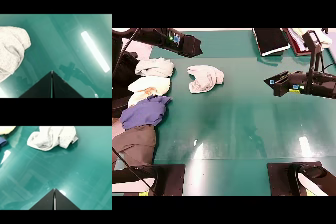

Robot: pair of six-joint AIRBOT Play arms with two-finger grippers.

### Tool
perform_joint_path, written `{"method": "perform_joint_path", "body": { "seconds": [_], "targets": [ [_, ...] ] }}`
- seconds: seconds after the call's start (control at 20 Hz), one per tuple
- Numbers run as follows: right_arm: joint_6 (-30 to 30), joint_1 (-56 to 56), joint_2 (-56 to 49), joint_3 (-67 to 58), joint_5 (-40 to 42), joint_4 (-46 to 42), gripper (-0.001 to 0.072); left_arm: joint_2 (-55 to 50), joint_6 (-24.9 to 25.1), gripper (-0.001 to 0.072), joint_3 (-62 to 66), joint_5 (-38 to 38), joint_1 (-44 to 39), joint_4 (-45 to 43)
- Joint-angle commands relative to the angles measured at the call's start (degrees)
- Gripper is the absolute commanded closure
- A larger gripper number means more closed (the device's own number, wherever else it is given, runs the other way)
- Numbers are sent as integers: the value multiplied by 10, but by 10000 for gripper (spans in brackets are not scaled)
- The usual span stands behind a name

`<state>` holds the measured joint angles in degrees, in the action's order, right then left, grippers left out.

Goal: Fold the shirts.

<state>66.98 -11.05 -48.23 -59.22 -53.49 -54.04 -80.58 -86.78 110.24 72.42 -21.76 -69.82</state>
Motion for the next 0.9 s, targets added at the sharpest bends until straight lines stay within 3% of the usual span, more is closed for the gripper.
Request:
{"method": "perform_joint_path", "body": {
  "seconds": [0.0, 0.55, 0.75, 0.8, 0.85],
  "targets": [
    [0, 0, 0, 0, 0, 0, 700, 0, 0, 687, 1, 0, 0, 0],
    [0, 0, 0, 0, 0, 0, 700, 0, -2, 687, 1, -1, 0, 0],
    [0, 0, 0, 0, 0, 1, 700, -2, 17, 680, 1, -65, 1, -4],
    [0, 0, 0, 0, 0, 5, 700, -9, 14, 401, 0, -81, 2, -35],
    [0, 0, 0, 0, 1, 9, 700, -22, -9, 184, 0, -87, 2, -79]
  ]
}}
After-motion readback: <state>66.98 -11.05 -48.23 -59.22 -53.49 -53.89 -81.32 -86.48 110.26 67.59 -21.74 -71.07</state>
